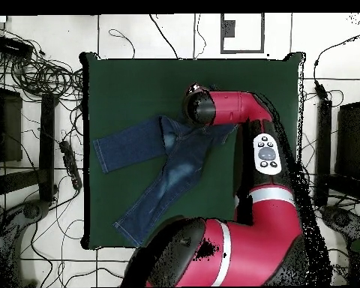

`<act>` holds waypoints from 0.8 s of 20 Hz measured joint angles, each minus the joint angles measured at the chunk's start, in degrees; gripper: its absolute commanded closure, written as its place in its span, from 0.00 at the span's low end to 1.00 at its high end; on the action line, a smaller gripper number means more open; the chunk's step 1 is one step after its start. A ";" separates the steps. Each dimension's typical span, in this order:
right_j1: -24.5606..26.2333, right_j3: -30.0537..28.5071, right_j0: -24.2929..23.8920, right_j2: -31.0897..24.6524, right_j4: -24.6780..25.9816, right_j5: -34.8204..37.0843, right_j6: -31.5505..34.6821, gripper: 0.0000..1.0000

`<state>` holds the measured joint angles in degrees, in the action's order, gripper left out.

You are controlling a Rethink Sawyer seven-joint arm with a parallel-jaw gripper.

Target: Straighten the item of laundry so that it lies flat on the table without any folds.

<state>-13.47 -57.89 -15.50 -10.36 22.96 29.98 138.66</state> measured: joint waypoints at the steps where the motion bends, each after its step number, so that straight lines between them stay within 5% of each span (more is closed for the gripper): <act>1: -0.04 0.00 0.11 0.01 0.00 0.00 0.00 1.00; 10: -1.97 1.21 3.23 -0.01 -0.45 2.37 0.00 1.00; 16: -2.15 7.50 7.30 -0.04 -1.84 8.11 0.00 1.00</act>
<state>-15.61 -50.39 -8.20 -10.40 21.12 38.09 138.66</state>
